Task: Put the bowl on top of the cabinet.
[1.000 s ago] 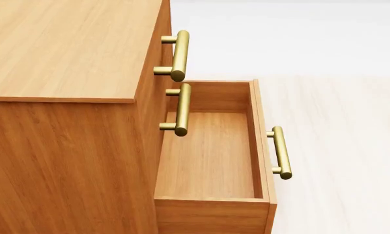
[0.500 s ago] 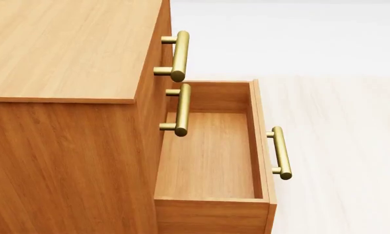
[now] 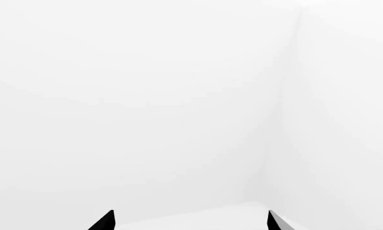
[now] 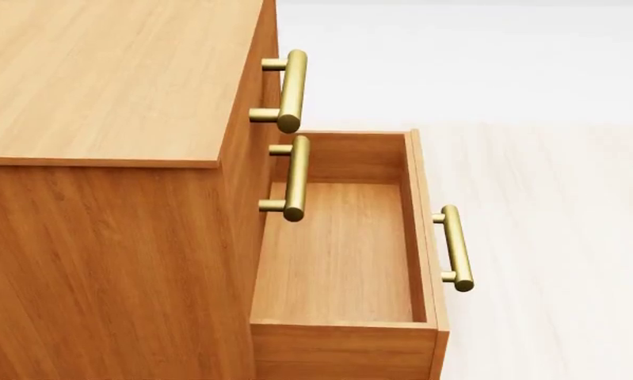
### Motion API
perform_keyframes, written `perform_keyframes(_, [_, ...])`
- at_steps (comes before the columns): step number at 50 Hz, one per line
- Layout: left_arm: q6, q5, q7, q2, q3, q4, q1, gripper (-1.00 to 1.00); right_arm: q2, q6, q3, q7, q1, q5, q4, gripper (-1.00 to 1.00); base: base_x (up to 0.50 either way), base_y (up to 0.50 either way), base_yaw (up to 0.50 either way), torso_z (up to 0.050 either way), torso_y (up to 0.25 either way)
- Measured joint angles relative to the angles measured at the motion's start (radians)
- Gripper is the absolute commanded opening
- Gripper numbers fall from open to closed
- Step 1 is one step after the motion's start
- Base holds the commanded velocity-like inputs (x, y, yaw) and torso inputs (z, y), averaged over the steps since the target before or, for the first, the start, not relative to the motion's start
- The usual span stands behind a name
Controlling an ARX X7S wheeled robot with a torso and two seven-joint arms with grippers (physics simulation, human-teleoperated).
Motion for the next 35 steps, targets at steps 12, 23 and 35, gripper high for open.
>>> perform_keyframes(12, [0.004, 0.002, 0.000, -0.001, 0.003, -0.003, 0.000, 1.00, 0.077, 0.057, 0.053, -0.009, 0.030, 0.058, -0.076, -1.00, 0.00, 0.00, 0.00, 0.000, 0.000])
perform_keyframes(23, [0.007, 0.003, 0.000, -0.002, 0.006, -0.007, -0.001, 1.00, 0.121, 0.089, 0.052, -0.029, 0.118, 0.071, -0.119, -1.00, 0.00, 0.00, 0.00, 0.000, 0.000])
perform_keyframes(35, [0.006, -0.001, -0.003, -0.003, 0.005, -0.007, 0.001, 1.00, 0.142, 0.133, -0.040, -0.079, 0.287, 0.030, -0.143, -1.00, 0.00, 0.00, 0.00, 0.000, 0.000])
